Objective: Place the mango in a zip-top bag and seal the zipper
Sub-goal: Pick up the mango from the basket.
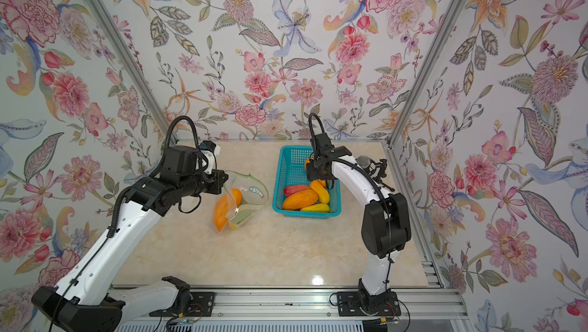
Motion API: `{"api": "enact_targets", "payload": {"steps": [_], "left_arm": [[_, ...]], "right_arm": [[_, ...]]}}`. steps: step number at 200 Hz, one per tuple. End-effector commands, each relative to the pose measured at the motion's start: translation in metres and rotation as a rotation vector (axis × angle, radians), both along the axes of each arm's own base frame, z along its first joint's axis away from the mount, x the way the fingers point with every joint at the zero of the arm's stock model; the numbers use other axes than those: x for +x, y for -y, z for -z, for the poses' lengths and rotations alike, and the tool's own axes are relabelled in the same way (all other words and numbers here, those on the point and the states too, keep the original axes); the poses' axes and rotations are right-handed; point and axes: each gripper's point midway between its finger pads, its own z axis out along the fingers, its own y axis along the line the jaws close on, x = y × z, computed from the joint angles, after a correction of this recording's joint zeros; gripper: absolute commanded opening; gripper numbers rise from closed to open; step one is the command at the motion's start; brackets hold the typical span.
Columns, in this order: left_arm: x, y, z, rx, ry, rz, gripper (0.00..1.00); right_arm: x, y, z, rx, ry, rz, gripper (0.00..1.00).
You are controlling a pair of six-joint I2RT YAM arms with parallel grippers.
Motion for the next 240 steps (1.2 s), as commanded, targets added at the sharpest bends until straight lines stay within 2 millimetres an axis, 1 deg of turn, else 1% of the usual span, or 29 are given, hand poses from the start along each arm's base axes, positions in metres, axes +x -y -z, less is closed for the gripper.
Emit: {"api": "enact_targets", "payload": {"steps": [1, 16, 34, 49, 67, 103, 114, 130, 145, 154, 166, 180, 193, 206, 229, 235, 240], "left_arm": [[-0.002, -0.001, -0.005, -0.004, 0.024, -0.012, 0.0], [-0.003, -0.001, -0.007, -0.007, 0.027, -0.011, 0.0], [-0.003, -0.001, -0.008, -0.008, 0.032, -0.011, 0.0], [-0.003, -0.001, -0.008, -0.011, 0.029, -0.011, 0.0], [-0.003, -0.001, -0.009, -0.01, 0.031, -0.014, 0.0], [-0.002, -0.001, -0.01, -0.007, 0.032, -0.016, 0.0], [-0.001, -0.001, -0.009, -0.004, 0.027, -0.015, 0.0], [-0.001, -0.001, -0.008, 0.0, 0.024, -0.013, 0.0], [-0.001, 0.0, -0.008, -0.002, 0.023, -0.011, 0.0], [-0.001, 0.0, -0.007, -0.003, 0.022, -0.008, 0.0], [-0.002, 0.001, -0.006, -0.004, 0.021, -0.004, 0.0], [-0.002, 0.001, -0.005, -0.004, 0.018, 0.0, 0.0], [-0.003, 0.0, -0.007, -0.003, 0.023, -0.002, 0.0], [-0.005, -0.001, -0.008, -0.003, 0.024, -0.003, 0.0], [-0.007, -0.003, -0.008, 0.001, 0.025, -0.008, 0.0], [-0.007, -0.004, -0.009, 0.003, 0.026, -0.011, 0.0], [-0.007, -0.004, -0.009, 0.005, 0.026, -0.013, 0.0]], "right_arm": [[0.031, 0.008, 0.011, -0.073, 0.018, -0.025, 0.79], [0.048, 0.007, 0.022, -0.091, 0.017, -0.037, 0.81], [0.066, 0.009, 0.037, -0.12, 0.012, -0.044, 0.84], [0.075, 0.008, 0.049, -0.103, -0.006, -0.055, 0.85], [0.08, 0.003, 0.064, -0.095, -0.029, -0.074, 0.86], [0.075, -0.005, 0.097, -0.08, -0.099, -0.102, 0.86], [0.074, -0.007, 0.104, -0.088, -0.11, -0.11, 0.84], [0.073, -0.01, 0.105, -0.088, -0.111, -0.115, 0.77], [0.075, -0.011, 0.098, -0.09, -0.089, -0.121, 0.7], [0.076, -0.013, 0.095, -0.083, -0.081, -0.127, 0.71], [0.077, -0.013, 0.094, -0.079, -0.079, -0.129, 0.78], [0.074, -0.014, 0.103, -0.071, -0.103, -0.139, 0.84], [0.07, -0.015, 0.114, -0.066, -0.131, -0.147, 0.85], [0.067, -0.014, 0.125, -0.079, -0.152, -0.141, 0.85], [0.066, -0.016, 0.131, -0.077, -0.15, -0.135, 0.83], [0.067, -0.016, 0.131, -0.08, -0.147, -0.132, 0.8], [0.068, -0.015, 0.129, -0.081, -0.142, -0.129, 0.75]]}}
